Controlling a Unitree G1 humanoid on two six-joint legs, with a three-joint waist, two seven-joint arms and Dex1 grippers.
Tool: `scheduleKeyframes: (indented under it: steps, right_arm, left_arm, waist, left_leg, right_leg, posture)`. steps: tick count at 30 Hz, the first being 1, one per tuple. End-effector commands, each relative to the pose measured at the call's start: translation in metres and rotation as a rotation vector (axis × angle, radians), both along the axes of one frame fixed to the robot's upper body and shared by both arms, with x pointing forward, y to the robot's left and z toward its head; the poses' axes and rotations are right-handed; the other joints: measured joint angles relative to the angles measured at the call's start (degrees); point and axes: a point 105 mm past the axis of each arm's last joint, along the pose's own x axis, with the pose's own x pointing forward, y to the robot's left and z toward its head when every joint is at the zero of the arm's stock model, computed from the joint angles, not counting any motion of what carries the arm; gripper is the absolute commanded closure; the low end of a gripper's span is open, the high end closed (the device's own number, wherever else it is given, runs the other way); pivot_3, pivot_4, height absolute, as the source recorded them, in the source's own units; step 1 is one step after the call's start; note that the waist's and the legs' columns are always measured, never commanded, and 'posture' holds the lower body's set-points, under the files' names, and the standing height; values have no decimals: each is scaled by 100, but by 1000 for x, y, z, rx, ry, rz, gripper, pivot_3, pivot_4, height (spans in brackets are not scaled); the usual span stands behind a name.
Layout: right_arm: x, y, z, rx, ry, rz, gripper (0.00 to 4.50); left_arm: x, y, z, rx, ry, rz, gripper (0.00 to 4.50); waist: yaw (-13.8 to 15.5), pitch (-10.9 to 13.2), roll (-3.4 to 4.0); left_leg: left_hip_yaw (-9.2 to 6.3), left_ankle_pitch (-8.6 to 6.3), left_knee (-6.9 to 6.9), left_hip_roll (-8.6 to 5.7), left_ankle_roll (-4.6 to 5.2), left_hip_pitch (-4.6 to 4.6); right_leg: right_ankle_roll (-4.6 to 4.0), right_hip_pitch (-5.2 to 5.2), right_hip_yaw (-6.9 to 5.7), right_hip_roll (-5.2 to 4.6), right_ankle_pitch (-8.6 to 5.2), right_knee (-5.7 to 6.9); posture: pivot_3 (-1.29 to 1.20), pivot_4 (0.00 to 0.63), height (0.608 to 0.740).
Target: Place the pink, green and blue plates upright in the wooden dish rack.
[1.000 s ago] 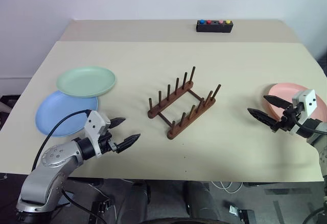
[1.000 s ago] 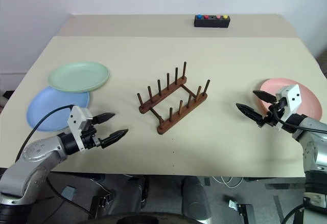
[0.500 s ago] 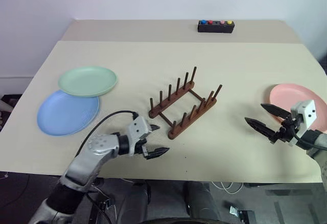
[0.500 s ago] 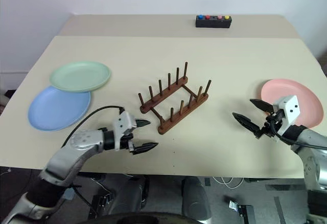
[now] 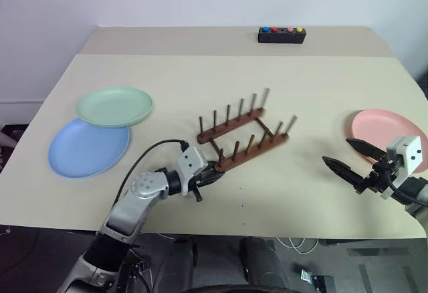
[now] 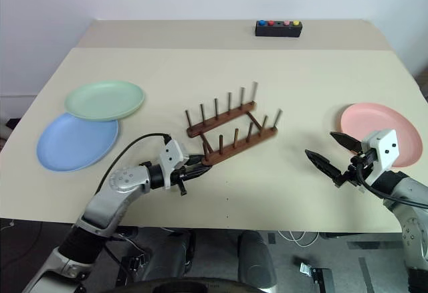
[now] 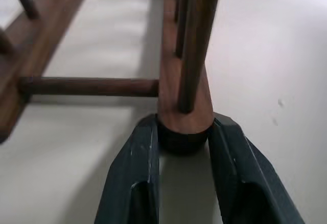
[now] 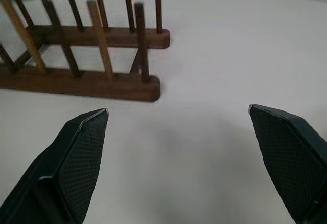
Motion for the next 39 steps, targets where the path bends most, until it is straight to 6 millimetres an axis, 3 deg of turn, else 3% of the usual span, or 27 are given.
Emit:
scheduleKeyframes:
  steps: [1, 6, 15, 24, 32, 37, 39]
  right_arm:
    - [5, 9, 8, 16, -50, 22, 0]
    - [10, 12, 2, 34, -55, 21, 0]
    - [11, 12, -5, 49, -72, -20, 0]
    - [7, 15, -8, 51, -77, -39, 0]
    - [2, 10, -12, 24, -52, -60, 0]
    - [-8, -2, -21, -25, 16, -70, 0]
    - [-11, 1, -27, -45, 44, -48, 561]
  left_arm:
    - [4, 6, -6, 24, 23, 3, 3736]
    - [15, 1, 5, 38, -12, -106, 3736]
    - [38, -28, 22, 90, -70, -372, 3736]
    - [59, -30, 20, 112, -98, -390, 3736]
    - [66, -10, 22, 78, -88, -276, 17]
    - [39, 14, 22, 2, -6, -206, 17]
    - [25, 19, 18, 8, 20, -199, 584]
  waist:
    - [-4, -1, 1]
    - [11, 0, 0]
    - [-7, 4, -6]
    - [-23, 6, -9]
    - [-30, 7, -10]
    - [-49, 6, -7]
    - [-37, 5, -7]
  left_leg:
    - [0, 0, -1, 0, 0, 0]
    - [0, 0, 5, 0, 0, 1]
    - [-3, 1, -1, -2, 1, -10]
    - [-3, 0, -4, -2, 1, -12]
    - [-5, 1, -5, -1, 1, -11]
    - [-7, -1, -19, 0, 2, -8]
    - [-7, -1, -21, 2, 2, -2]
  right_leg:
    - [0, -1, 0, 0, 0, 0]
    - [0, 0, -2, 1, 0, 3]
    - [3, -9, -3, 2, 2, 1]
    - [8, -13, -3, 3, 3, 2]
    - [23, -14, -3, 3, 11, 5]
    - [30, -18, -2, 2, 10, 10]
    - [29, -16, -2, 2, 9, 11]
  posture:
    - [0, 150, 734]
    - [0, 150, 734]
    - [0, 150, 734]
    - [0, 150, 734]
    - [0, 150, 734]
    - [0, 150, 734]
    - [0, 150, 734]
